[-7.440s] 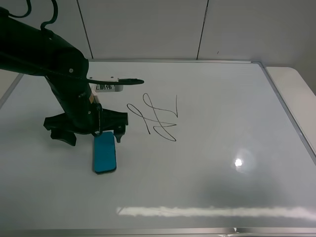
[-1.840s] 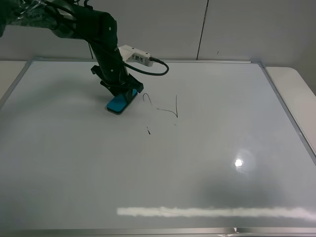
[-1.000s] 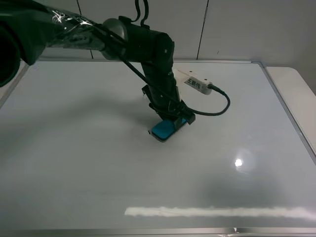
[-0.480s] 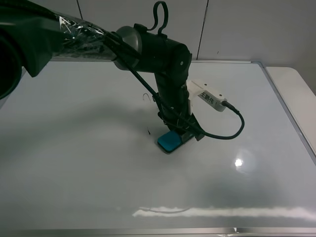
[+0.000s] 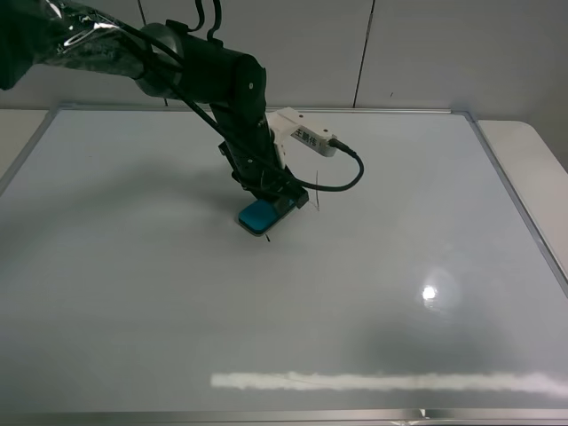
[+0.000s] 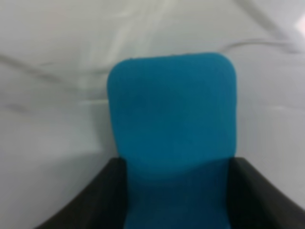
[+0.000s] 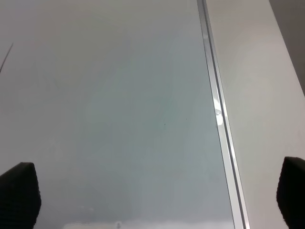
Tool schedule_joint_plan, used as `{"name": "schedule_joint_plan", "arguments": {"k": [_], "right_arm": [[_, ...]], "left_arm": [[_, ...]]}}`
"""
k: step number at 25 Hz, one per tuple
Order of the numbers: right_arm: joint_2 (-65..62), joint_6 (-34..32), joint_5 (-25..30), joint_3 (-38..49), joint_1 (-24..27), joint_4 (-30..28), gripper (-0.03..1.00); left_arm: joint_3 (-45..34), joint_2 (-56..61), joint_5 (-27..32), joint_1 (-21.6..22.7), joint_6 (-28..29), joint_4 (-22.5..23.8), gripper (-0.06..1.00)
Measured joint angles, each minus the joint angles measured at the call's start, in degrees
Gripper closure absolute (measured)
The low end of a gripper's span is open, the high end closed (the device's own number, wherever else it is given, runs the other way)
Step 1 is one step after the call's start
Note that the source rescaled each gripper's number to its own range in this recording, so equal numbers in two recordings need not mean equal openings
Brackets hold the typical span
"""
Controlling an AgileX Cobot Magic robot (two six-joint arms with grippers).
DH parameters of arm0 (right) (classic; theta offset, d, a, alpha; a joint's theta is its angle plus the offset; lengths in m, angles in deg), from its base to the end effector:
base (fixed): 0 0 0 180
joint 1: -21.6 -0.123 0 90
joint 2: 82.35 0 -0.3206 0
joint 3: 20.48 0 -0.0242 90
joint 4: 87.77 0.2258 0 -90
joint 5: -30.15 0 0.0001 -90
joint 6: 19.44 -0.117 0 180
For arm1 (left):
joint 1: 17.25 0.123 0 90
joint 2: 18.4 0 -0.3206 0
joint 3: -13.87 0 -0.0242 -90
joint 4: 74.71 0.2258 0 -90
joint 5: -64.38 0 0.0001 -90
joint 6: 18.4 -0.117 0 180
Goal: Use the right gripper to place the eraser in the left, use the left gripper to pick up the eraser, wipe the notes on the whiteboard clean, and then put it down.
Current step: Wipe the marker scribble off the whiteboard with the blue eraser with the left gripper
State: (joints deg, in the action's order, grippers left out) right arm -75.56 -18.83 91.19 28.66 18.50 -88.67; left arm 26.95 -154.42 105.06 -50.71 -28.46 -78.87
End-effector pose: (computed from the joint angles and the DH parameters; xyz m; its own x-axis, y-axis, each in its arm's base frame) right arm -0.0405 -0.0038 0.2543 -0.4520 -0.0428 -0.8910 -0.0501 0.9985 -0.0225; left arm 0.3860 -0.2618 0.1310 -0.7268 0.6242 -0.2867 0.6540 0.7564 -0.0110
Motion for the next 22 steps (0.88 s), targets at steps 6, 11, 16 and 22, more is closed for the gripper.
{"name": "schedule_joint_plan", "arguments": {"k": [6,11,16,22], "right_arm": [[0.0,0.0,0.0,0.0,0.0,0.0,-0.03],[0.0,0.0,0.0,0.0,0.0,0.0,-0.03],[0.0,0.0,0.0,0.0,0.0,0.0,-0.03],[0.0,0.0,0.0,0.0,0.0,0.0,-0.03]], "left_arm": [[-0.25,0.42,-0.45,5.86,-0.77,0.04,0.94],[-0.25,0.42,0.04,6.01,-0.93,-0.39,0.94],[-0.25,0.48,0.1,4.08,1.22,1.19,0.94],[-0.37,0.49,0.63,-2.45,7.01,3.0,0.94]]}}
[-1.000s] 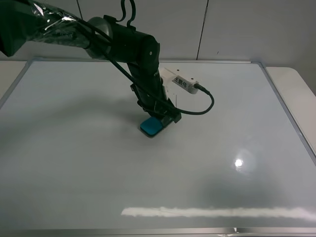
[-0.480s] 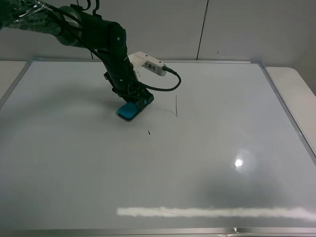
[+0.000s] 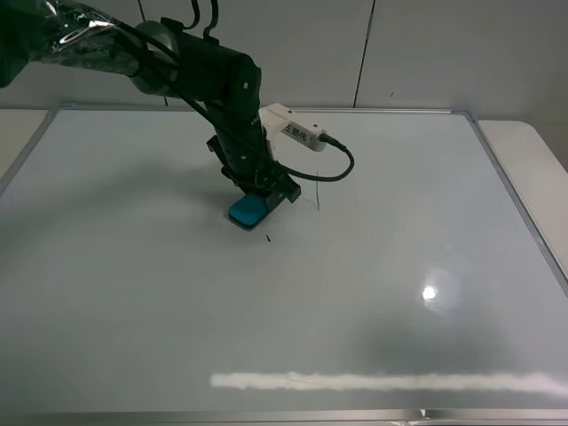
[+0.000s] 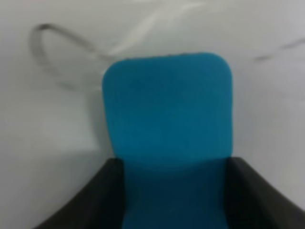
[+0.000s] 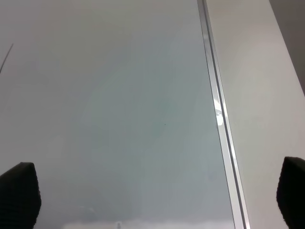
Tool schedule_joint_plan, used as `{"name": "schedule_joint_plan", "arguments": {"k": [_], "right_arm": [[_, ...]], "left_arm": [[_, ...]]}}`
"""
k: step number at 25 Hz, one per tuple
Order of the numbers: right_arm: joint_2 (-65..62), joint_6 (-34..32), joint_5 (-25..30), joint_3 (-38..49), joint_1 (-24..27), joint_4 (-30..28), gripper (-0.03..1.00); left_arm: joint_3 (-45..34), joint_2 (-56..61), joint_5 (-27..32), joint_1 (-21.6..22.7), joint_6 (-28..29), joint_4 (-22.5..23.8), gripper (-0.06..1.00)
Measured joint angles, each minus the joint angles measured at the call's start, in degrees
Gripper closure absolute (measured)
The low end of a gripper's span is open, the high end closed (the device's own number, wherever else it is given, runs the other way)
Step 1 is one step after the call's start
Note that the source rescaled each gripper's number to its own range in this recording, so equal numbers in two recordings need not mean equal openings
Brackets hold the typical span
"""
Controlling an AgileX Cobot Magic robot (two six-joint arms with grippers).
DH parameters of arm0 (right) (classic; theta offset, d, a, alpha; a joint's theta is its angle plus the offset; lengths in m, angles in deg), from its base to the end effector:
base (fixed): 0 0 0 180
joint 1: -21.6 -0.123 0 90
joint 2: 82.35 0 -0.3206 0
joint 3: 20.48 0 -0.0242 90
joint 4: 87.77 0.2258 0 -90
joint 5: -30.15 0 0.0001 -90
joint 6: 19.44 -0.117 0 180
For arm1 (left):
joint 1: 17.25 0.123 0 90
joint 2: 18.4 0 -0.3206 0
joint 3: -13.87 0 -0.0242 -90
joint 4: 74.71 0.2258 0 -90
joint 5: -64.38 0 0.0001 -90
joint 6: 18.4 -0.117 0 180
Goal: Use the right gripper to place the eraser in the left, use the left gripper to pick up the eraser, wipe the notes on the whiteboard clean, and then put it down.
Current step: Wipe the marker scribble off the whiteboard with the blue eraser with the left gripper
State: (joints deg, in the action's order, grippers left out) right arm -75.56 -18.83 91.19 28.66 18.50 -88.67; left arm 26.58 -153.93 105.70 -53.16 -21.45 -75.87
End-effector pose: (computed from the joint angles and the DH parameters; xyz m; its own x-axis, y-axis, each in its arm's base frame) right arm -0.0405 -0.0038 0.2543 -0.4520 -0.0428 -0.8910 -0.0501 0.9985 -0.0225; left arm 0.3745 -0.2731 0.1330 -0.7561 0.5945 -0.2737 0.6186 0.7857 -0.0025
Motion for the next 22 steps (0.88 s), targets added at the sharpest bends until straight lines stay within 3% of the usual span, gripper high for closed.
{"name": "schedule_joint_plan", "arguments": {"k": [10,22], "right_arm": [[0.0,0.0,0.0,0.0,0.0,0.0,-0.03],[0.0,0.0,0.0,0.0,0.0,0.0,-0.03]], "left_arm": [[-0.14,-0.05,0.55,-8.87,7.72,1.16,0.94],[-0.13,-0.11,0.55,-6.45,8.86,1.67,0.94]]}}
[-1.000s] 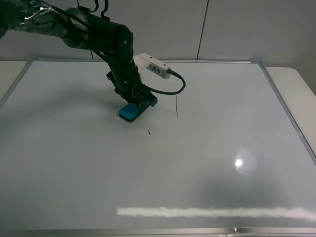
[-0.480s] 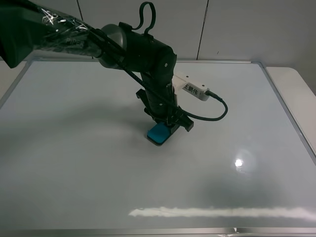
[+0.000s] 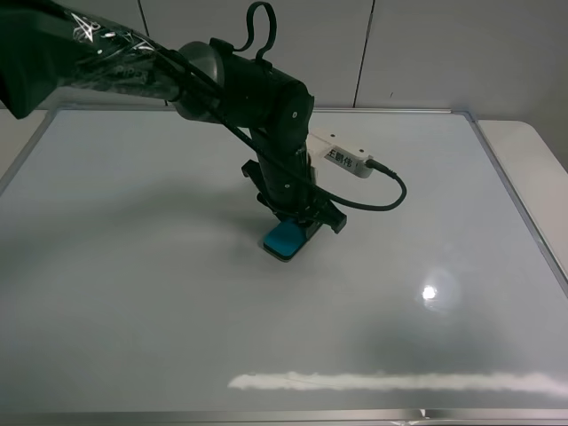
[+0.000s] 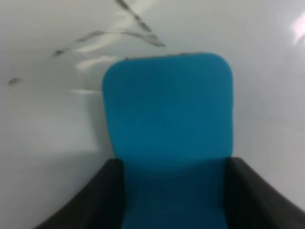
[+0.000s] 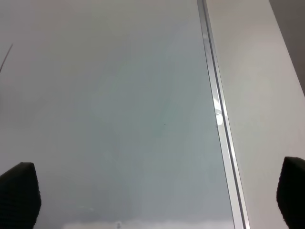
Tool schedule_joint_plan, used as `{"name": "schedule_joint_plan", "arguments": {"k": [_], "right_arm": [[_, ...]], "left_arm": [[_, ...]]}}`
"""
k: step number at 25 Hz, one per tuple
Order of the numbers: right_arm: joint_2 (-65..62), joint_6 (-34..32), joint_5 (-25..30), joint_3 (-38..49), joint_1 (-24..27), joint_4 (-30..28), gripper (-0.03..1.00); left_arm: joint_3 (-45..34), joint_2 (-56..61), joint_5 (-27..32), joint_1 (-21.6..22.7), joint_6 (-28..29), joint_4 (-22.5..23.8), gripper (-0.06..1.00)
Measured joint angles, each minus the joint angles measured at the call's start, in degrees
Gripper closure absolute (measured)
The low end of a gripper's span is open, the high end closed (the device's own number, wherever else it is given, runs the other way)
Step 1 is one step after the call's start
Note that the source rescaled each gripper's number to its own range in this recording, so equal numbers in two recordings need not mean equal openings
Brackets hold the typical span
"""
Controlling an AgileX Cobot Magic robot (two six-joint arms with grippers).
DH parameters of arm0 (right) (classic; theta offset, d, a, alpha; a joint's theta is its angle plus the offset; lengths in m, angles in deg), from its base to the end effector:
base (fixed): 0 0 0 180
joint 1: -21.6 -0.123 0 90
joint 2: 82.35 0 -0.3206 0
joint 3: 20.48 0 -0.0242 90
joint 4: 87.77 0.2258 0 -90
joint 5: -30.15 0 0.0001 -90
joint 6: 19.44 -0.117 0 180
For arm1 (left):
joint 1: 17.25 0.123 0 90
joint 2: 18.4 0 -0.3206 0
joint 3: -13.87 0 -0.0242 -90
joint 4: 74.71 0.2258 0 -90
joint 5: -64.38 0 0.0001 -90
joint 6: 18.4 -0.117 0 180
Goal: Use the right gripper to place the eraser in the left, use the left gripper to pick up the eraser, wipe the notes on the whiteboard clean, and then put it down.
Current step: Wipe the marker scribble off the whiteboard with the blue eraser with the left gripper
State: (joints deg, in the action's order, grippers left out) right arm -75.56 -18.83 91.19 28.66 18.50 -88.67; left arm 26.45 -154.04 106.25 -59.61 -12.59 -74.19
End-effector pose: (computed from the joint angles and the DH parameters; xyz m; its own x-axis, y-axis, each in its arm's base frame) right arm -0.0405 -0.0038 0.2543 -0.4520 -0.0428 -0.8910 -0.0501 0.9985 -0.0225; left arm 0.3419 -0.3108 0.1313 -0.7739 0.5778 -0.2594 0.6022 0.7981 -0.0187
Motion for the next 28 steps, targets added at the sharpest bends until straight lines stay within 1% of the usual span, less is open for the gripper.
{"name": "schedule_joint_plan", "arguments": {"k": [3,6,9,11,16,19,22,28], "right_arm": [[0.0,0.0,0.0,0.0,0.0,0.0,-0.03],[0.0,0.0,0.0,0.0,0.0,0.0,-0.03],[0.0,0.0,0.0,0.0,0.0,0.0,-0.03],[0.0,0.0,0.0,0.0,0.0,0.0,-0.03],[0.0,0.0,0.0,0.0,0.0,0.04,-0.03],[0.0,0.0,0.0,0.0,0.0,0.04,-0.03],[0.0,0.0,0.0,0.0,0.0,0.04,-0.03],[0.0,0.0,0.0,0.0,0.0,0.04,-0.03]], "left_arm": [[0.0,0.36,0.0,2.01,-0.29,0.86,0.94],[-0.43,1.03,0.22,3.99,-0.68,2.75,0.94],[-0.61,1.66,1.42,5.01,-0.86,5.15,0.94],[-0.68,1.94,2.0,5.3,-0.92,5.94,0.94],[-0.78,2.05,2.19,5.04,-1.04,5.73,0.94],[-0.78,2.05,3.64,4.2,-0.61,5.73,0.94],[-0.81,2.05,5.32,2.9,2.05,5.83,0.94],[-1.42,2.18,4.51,0.05,6.95,5.6,0.94]]}}
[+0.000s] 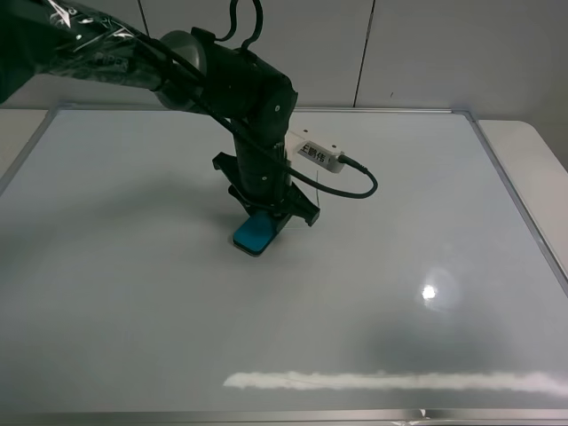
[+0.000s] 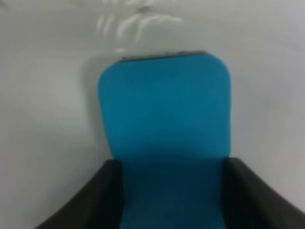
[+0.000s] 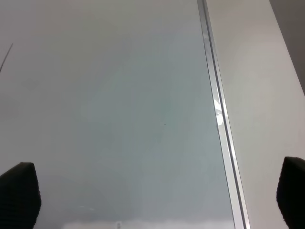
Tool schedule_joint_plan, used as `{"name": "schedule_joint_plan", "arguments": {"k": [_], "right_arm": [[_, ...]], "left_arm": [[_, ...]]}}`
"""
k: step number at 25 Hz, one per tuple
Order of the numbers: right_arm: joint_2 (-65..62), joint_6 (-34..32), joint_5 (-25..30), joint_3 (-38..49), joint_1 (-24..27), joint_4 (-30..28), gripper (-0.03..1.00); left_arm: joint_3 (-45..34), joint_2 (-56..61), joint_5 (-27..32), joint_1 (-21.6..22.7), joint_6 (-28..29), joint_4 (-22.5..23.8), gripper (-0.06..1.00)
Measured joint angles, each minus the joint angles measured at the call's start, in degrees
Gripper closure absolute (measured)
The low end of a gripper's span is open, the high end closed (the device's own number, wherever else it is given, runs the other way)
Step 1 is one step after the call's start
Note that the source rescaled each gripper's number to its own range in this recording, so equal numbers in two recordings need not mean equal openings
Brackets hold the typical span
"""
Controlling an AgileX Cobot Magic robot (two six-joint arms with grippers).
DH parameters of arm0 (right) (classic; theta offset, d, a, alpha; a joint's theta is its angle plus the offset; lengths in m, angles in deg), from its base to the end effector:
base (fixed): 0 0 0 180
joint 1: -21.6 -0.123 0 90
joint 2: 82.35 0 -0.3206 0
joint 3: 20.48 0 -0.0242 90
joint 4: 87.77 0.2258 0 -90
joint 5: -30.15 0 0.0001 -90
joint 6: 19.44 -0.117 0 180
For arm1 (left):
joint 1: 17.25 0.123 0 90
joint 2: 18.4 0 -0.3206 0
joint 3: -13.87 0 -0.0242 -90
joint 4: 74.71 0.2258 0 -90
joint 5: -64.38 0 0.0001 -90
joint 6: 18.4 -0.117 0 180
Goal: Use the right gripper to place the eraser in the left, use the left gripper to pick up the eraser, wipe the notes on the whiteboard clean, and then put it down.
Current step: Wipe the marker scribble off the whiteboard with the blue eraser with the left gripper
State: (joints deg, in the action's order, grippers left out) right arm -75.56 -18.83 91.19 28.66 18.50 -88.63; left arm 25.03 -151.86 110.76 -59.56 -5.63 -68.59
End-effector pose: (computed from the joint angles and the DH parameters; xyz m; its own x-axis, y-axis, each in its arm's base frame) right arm -0.0405 -0.0037 0.2543 -0.4520 -0.0424 -0.8910 -0.0505 0.9985 -0.0219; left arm 0.3370 -0.2945 0.1412 -0.8146 0.5413 -0.2081 0.5448 0.8373 0.0452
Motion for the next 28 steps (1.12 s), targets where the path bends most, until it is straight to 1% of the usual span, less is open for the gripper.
{"name": "schedule_joint_plan", "arguments": {"k": [4,8,11,14,17,20,25,28], "right_arm": [[0.0,0.0,0.0,0.0,0.0,0.0,-0.03],[0.0,0.0,0.0,0.0,0.0,0.0,-0.03],[0.0,0.0,0.0,0.0,0.0,0.0,-0.03],[0.0,0.0,0.0,0.0,0.0,0.0,-0.03],[0.0,0.0,0.0,0.0,0.0,0.0,-0.03],[0.0,0.0,0.0,0.0,0.0,0.0,-0.03],[0.0,0.0,0.0,0.0,0.0,0.0,-0.03],[0.0,0.0,0.0,0.0,0.0,0.0,-0.03]], "left_arm": [[-0.25,0.0,-0.62,-1.71,2.29,-0.63,0.94],[-0.3,0.02,-0.68,-1.8,2.93,-0.19,0.94],[-0.3,0.02,-0.75,-1.73,3.14,1.25,0.94],[-0.31,0.02,-0.81,-0.62,3.01,4.47,0.94],[-0.31,0.02,-0.88,1.66,1.54,8.04,0.94],[-0.31,0.02,-1.54,3.74,-1.21,9.76,0.94],[-0.31,0.02,-4.13,6.31,-6.14,10.1,0.94],[-0.1,0.02,-5.34,6.94,-8.03,9.44,0.94]]}}
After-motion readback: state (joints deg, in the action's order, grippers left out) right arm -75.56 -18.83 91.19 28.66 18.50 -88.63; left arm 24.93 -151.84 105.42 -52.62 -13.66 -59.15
